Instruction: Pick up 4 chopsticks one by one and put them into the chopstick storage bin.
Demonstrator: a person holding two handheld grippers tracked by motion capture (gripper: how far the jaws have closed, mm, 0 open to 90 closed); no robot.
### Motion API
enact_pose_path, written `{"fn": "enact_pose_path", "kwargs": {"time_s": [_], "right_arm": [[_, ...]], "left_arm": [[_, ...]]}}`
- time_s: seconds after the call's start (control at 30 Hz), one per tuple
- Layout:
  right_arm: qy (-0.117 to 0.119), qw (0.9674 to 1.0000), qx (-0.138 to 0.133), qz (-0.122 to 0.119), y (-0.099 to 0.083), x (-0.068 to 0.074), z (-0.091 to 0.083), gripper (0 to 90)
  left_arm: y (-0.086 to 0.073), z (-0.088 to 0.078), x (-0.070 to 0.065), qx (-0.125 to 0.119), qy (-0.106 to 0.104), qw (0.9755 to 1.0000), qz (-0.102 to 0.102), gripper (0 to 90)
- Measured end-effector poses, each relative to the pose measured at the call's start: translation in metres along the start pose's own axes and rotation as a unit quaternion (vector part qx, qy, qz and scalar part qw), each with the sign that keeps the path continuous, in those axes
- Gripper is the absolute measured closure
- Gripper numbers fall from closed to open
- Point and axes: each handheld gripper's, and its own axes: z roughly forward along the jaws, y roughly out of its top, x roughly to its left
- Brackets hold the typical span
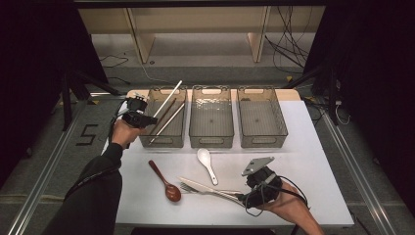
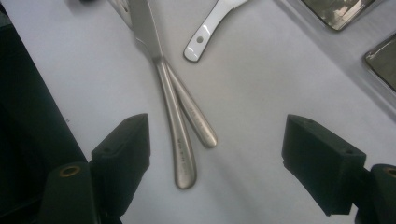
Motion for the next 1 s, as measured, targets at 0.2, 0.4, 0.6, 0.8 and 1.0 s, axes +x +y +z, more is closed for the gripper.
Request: {"fn": "enact_pose_path", "kwargs": {"time_s": [0.2,0.4,0.6,0.8,1.0], "right_arm": [[0.003,1.0000,0.001,-0.002,0.000,0.001,0.000,24.7],[0.003,1.0000,0.002,-0.002,0.000,0.001,0.000,24.7],[0.003,1.0000,0.001,-0.003,0.001,0.001,0.000,25.0],[0.005,1.0000,0.003,-0.005,0.000,0.001,0.000,25.2],[0.002,1.0000,0.004,-0.002,0.000,0.001,0.000,25.2]], "left_arm": [[0.003,0.005,0.003,0.006,0.012,0.9999,-0.005,84.8],[0.003,0.012,0.005,0.018,0.017,0.9997,-0.008,84.5],[0.003,0.018,0.005,0.025,0.020,0.9994,-0.012,83.9],[0.005,0.017,0.002,0.019,0.018,0.9996,-0.014,68.1],[0.001,0.006,-0.006,0.011,0.003,0.9999,-0.012,50.8]]}}
